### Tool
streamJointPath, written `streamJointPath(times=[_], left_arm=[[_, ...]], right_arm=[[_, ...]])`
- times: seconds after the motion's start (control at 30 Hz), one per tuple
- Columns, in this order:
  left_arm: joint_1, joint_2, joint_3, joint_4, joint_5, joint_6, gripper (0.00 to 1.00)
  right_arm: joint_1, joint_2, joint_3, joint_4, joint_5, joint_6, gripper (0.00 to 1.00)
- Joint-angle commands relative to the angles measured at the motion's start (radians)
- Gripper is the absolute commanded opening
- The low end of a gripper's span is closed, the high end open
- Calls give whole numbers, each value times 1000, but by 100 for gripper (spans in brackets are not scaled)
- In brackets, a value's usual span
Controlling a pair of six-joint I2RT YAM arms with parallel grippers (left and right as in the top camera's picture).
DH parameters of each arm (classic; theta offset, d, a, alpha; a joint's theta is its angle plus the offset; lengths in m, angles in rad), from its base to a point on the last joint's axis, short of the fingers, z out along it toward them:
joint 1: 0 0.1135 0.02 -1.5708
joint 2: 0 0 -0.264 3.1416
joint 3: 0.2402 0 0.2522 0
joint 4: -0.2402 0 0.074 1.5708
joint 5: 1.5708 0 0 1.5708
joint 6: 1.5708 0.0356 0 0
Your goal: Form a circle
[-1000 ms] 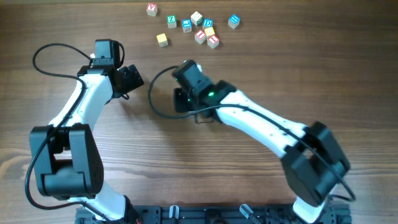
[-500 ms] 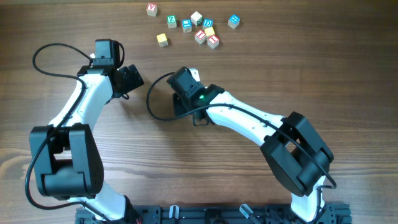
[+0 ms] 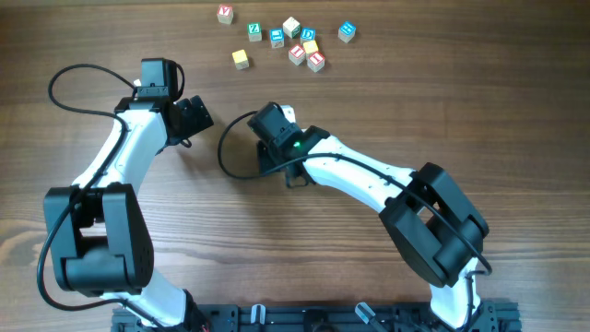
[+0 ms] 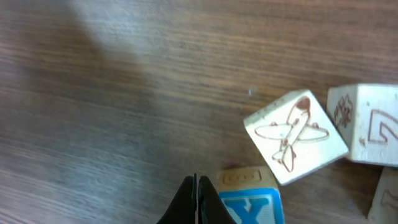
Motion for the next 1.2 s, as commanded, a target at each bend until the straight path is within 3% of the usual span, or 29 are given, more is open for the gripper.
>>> streamJointPath(times=[0.0, 1.07, 1.1, 1.13, 1.17], left_arm=[[5, -16, 8, 0, -10, -9, 100], [5, -16, 8, 0, -10, -9, 100], [5, -16, 8, 0, -10, -9, 100], [5, -16, 8, 0, -10, -9, 100], [5, -16, 8, 0, -10, -9, 100]], right_arm=[[5, 12, 10, -13, 4, -13, 4], [2, -71, 58, -79, -21, -14, 6], [2, -89, 64, -83, -21, -18, 7], [2, -109, 64, -89, -21, -36, 15], [2, -127, 64, -108, -16, -41, 33]])
